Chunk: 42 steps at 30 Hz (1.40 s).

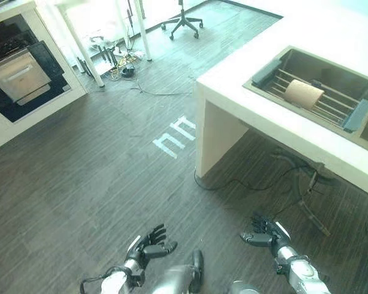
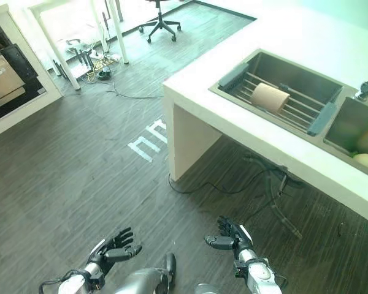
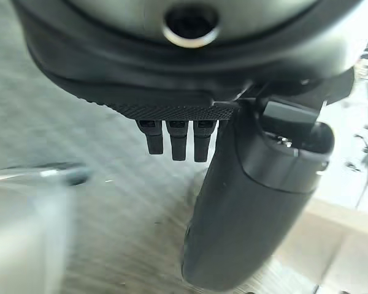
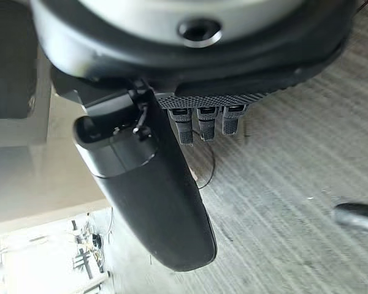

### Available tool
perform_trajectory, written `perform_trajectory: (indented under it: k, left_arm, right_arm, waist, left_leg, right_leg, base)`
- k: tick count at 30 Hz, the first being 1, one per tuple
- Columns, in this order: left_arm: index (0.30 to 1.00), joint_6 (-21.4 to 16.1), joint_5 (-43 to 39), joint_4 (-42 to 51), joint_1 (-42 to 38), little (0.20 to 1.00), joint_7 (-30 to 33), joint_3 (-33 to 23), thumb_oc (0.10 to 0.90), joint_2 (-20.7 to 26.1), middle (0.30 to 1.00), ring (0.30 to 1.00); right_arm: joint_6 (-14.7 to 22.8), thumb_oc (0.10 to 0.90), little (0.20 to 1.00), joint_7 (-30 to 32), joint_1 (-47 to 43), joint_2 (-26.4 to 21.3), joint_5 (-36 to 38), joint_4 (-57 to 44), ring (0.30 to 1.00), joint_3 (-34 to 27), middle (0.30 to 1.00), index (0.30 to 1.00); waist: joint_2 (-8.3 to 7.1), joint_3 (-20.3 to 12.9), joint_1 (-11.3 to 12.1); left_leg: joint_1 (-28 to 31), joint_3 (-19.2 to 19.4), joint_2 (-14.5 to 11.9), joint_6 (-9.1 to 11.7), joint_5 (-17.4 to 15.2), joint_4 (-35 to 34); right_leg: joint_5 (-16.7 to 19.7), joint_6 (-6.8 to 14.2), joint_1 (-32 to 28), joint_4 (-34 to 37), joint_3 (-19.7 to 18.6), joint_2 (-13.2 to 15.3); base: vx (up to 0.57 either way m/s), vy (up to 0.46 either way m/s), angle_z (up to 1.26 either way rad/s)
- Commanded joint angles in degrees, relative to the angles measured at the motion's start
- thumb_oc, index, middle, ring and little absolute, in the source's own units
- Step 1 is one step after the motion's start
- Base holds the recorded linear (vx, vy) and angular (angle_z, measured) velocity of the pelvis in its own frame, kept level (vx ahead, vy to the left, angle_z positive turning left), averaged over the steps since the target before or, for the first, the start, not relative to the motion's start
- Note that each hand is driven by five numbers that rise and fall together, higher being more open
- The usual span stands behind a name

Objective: Place the dishes in the dishwasher.

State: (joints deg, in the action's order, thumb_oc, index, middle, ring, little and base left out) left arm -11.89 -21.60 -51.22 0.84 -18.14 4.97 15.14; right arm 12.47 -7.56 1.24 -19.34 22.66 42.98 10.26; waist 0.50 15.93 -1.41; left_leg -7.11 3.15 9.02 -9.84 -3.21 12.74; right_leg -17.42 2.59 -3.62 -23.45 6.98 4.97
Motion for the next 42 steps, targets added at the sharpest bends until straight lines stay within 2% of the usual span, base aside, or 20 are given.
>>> perform_trajectory:
  k: [1, 3, 4, 6, 9, 12, 15, 18, 19, 21, 23, 25, 26, 27, 29, 31, 34, 35, 37, 42]
  left_arm:
    - [0.9, -2.4, 1.2, 4.1, 1.8, 0.9, -0.9, 2.4, 0.8, 1.5, 0.9, 0.9]
    - [0.9, -2.6, -0.2, 3.1, 1.1, 0.9, 0.5, 2.8, 0.8, 1.9, 0.9, 0.9]
    - [0.9, -2.9, -0.9, 2.6, 1.0, 0.9, 0.8, 2.8, 0.8, 1.7, 0.9, 0.9]
    - [0.9, -2.7, -0.9, 2.9, 1.0, 0.9, 0.6, 2.1, 0.8, 1.8, 0.9, 0.9]
    - [0.9, -2.0, -0.3, 2.3, 1.1, 0.9, 0.5, 1.0, 0.8, 1.9, 0.9, 0.9]
    - [0.9, -2.0, 1.4, 1.0, 1.4, 0.9, 1.8, 1.1, 0.8, 1.5, 0.9, 0.9]
    - [0.9, -1.3, 2.7, 0.1, 1.8, 0.9, 4.3, 1.4, 0.8, 1.3, 0.9, 0.9]
    - [0.9, -0.7, 2.5, -1.7, 2.7, 0.9, 5.6, 1.0, 0.8, 0.2, 0.9, 0.9]
    - [0.9, -0.9, 2.7, -1.9, 2.8, 0.9, 5.9, 1.0, 0.8, -0.2, 0.9, 0.9]
    - [0.9, -1.3, 2.0, -2.6, 2.7, 0.9, 7.0, 1.4, 0.8, -1.0, 0.9, 0.9]
    - [0.9, -1.6, 1.7, -3.4, 2.5, 0.9, 6.8, 1.3, 0.8, -1.2, 0.9, 0.9]
    - [0.9, -1.4, 2.7, -3.7, 2.6, 0.9, 6.7, 1.1, 0.8, -1.3, 0.9, 0.9]
    - [0.9, -1.2, 3.2, -3.9, 2.8, 0.9, 6.7, 1.1, 0.8, -1.5, 0.9, 0.9]
    - [0.9, -1.2, 3.1, -4.4, 3.4, 0.9, 6.9, 0.8, 0.8, -1.8, 0.9, 0.9]
    - [0.9, -1.3, 3.6, -4.7, 4.1, 0.9, 6.9, 0.1, 0.8, -1.9, 0.9, 0.9]
    - [0.9, -1.7, 4.2, -5.5, 4.7, 0.9, 6.8, -0.2, 0.8, -2.3, 0.9, 0.9]
    - [0.9, -0.7, 3.7, -7.1, 4.9, 0.9, 8.5, -0.8, 0.8, -2.4, 0.9, 0.9]
    - [0.9, -0.8, 3.4, -9.0, 4.3, 0.9, 9.1, -1.2, 0.8, -2.2, 0.9, 0.9]
    - [0.9, -1.6, 4.1, -11.4, 3.5, 0.9, 9.4, -1.7, 0.8, -1.9, 0.9, 0.9]
    - [0.9, -3.3, 3.4, -15.2, 2.2, 0.9, 10.0, -1.0, 0.8, -1.3, 0.9, 0.9]
  right_arm:
    - [4.3, 0.8, 0.9, 0.4, -1.3, -2.7, 0.3, -3.0, 0.9, -2.1, 0.9, 0.9]
    - [5.1, 0.8, 0.9, 0.0, -1.3, -2.2, -0.2, -2.2, 0.9, -1.5, 0.9, 0.9]
    - [5.4, 0.8, 0.9, -0.3, -1.7, -2.2, -0.5, -1.7, 0.9, -1.0, 0.9, 0.9]
    - [5.7, 0.8, 0.9, -0.5, -2.5, -2.1, -1.4, -1.1, 0.9, -0.4, 0.9, 0.9]
    - [5.7, 0.8, 0.9, -0.2, -4.2, -2.0, -0.3, 0.0, 0.9, 0.6, 0.9, 0.9]
    - [5.9, 0.8, 0.9, -0.1, -5.4, -1.5, -0.7, 0.5, 0.9, 1.2, 0.9, 0.9]
    - [3.9, 0.8, 0.9, 0.1, -5.7, -1.1, -0.7, -0.1, 0.9, 1.7, 0.9, 0.9]
    - [3.2, 0.8, 0.9, -0.3, -5.5, -1.5, -2.1, -0.1, 0.9, 2.4, 0.9, 0.9]
    - [3.0, 0.8, 0.9, -0.3, -5.4, -1.8, -2.7, -0.3, 0.9, 2.5, 0.9, 0.9]
    - [2.9, 0.8, 0.9, -0.3, -5.6, -2.9, -3.5, -0.6, 0.9, 2.7, 0.9, 0.9]
    - [3.4, 0.8, 0.9, -0.1, -5.6, -3.8, -3.2, -0.5, 0.9, 2.8, 0.9, 0.9]
    - [3.2, 0.8, 0.9, 0.2, -5.1, -4.1, -3.2, -0.5, 0.9, 2.3, 0.9, 0.9]
    - [2.9, 0.8, 0.9, 0.5, -4.9, -4.2, -3.0, -0.4, 0.9, 1.9, 0.9, 0.9]
    - [2.7, 0.8, 0.9, 0.3, -5.1, -4.2, -3.2, 0.3, 0.9, 2.1, 0.9, 0.9]
    - [2.4, 0.8, 0.9, 0.4, -5.6, -4.1, -3.6, 0.7, 0.9, 2.6, 0.9, 0.9]
    - [1.1, 0.8, 0.9, 1.4, -5.3, -4.2, -5.8, -0.1, 0.9, 3.4, 0.9, 0.9]
    - [-2.1, 0.8, 0.9, 0.0, -5.1, -4.1, -7.7, 3.3, 0.9, 3.6, 0.9, 0.9]
    - [-1.7, 0.8, 0.9, -0.4, -4.5, -3.2, -8.2, 6.6, 0.9, 3.1, 0.9, 0.9]
    - [0.0, 0.8, 0.9, -0.5, -4.0, -2.1, -8.8, 12.1, 0.9, 2.3, 0.9, 0.9]
    - [1.1, 0.8, 0.9, -0.3, -4.2, -0.5, -9.3, 20.6, 0.9, 0.2, 0.9, 0.9]
  waist:
    - [3.38, -1.7, 0.7]
    - [3.63, -1.1, 0.3]
    - [3.46, -0.8, 0.6]
    - [4.07, 0.2, 0.9]
    - [4.6, 1.1, 1.5]
    - [3.65, 0.8, 1.6]
    - [3.28, 0.2, 1.3]
    - [2.49, -0.6, 1.0]
    - [2.54, -0.4, 1.0]
    - [1.22, 0.2, 0.8]
    - [0.42, 1.1, 0.8]
    - [0.41, 1.4, 0.7]
    - [0.22, 1.5, 1.0]
    - [0.7, 1.6, 1.6]
    - [1.41, 1.7, 2.6]
    - [2.1, 2.6, 4.0]
    - [1.95, 1.0, 4.0]
    - [2.1, 0.3, 3.5]
    - [2.34, -0.5, 3.0]
    - [2.86, -0.8, 2.5]
  left_leg:
    - [-0.9, -4.8, -4.7, 4.0, -9.2, 4.4]
    - [0.4, -4.1, -3.8, 2.9, -10.2, 4.4]
    - [1.4, -3.5, -3.5, 2.8, -11.2, 4.4]
    - [2.1, -2.1, -4.8, 3.6, -11.4, 4.4]
    - [3.0, -1.4, -6.7, 4.9, -12.7, 4.4]
    - [3.9, 0.6, -7.5, 5.7, -14.3, 4.4]
    - [4.8, 3.0, -9.8, 6.7, -14.9, 4.4]
    - [7.1, 4.2, -12.0, 8.2, -13.5, 4.4]
    - [8.6, 4.2, -12.2, 8.6, -14.1, 4.4]
    - [10.3, 5.3, -12.4, 9.3, -10.1, 4.4]
    - [6.5, 4.5, -12.6, 9.9, -7.1, 13.3]
    - [2.9, 3.8, -12.0, 9.9, -6.3, 19.1]
    - [0.9, 3.4, -10.0, 9.1, -5.5, 19.2]
    - [1.6, 0.9, -6.4, 8.6, -6.0, 14.1]
    - [1.7, -2.5, -3.5, 9.0, -4.6, 4.4]
    - [-7.1, -3.8, -2.2, 11.2, -0.8, 4.4]
    - [-6.1, -4.0, -3.0, 8.8, -3.8, 4.4]
    - [-4.3, -4.9, -3.3, 7.9, -5.8, 4.4]
    - [-2.8, -5.2, -3.5, 7.3, -7.5, 4.4]
    - [-1.6, -5.8, -3.4, 6.4, -9.3, 4.4]
  right_leg:
    - [9.2, 1.3, 1.5, -6.3, 1.4, -1.9]
    - [11.5, 2.0, 6.9, -15.9, 3.5, -0.6]
    - [10.9, 2.2, 8.2, -16.0, 4.1, 0.6]
    - [9.0, 1.9, 9.2, -8.8, 5.7, 1.2]
    - [11.7, 3.0, 8.9, 5.5, 6.8, 1.8]
    - [11.7, 4.8, 12.1, 6.3, 7.0, 4.1]
    - [10.3, 5.3, 11.7, 6.3, 8.3, 4.4]
    - [7.7, 2.5, 9.6, 6.3, 8.9, 3.0]
    - [6.6, 2.4, 8.6, 6.3, 8.6, 2.6]
    - [5.2, 0.1, 7.1, 6.3, 7.4, 2.3]
    - [4.4, -1.5, 5.8, 6.3, 5.9, 1.3]
    - [4.0, -2.4, 5.0, 6.3, 4.7, 0.4]
    - [4.5, -2.7, 5.2, 6.3, 4.0, 0.3]
    - [4.3, -2.3, 4.7, 6.3, 1.9, -0.9]
    - [3.9, -1.5, 4.5, 6.3, -0.6, -2.9]
    - [2.8, -1.4, 3.1, 6.3, -2.1, -5.2]
    - [1.9, -1.1, 2.8, 6.3, -1.3, -5.7]
    - [2.0, -1.1, 3.0, 6.3, -0.5, -5.8]
    - [2.2, -1.0, 3.7, 6.3, 0.4, -5.8]
    - [2.9, -0.7, 5.1, 6.3, 1.2, -5.6]
  base:
    - [0.09, 0.212, 0.1]
    - [0.09, 0.221, -0.1]
    - [0.08, 0.13, -0.26]
    - [0.05, -0.036, -0.41]
    - [0.09, -0.213, -0.84]
    - [0.14, -0.296, -0.29]
    - [0.21, -0.462, -0.35]
    - [0.3, -0.487, -0.4]
    - [0.34, -0.432, -0.38]
    - [0.24, -0.41, -0.31]
    - [0.16, -0.352, -0.26]
    - [0.14, -0.21, -0.36]
    - [0.2, -0.076, -0.43]
    - [0.23, -0.022, -0.57]
    - [0.25, 0.038, -1.06]
    - [0.21, 0.1, -1.16]
    - [0.2, 0.132, -1.0]
    - [0.17, 0.064, -1.15]
    - [0.13, 0.067, -0.49]
    - [0.05, 0.065, 0.31]
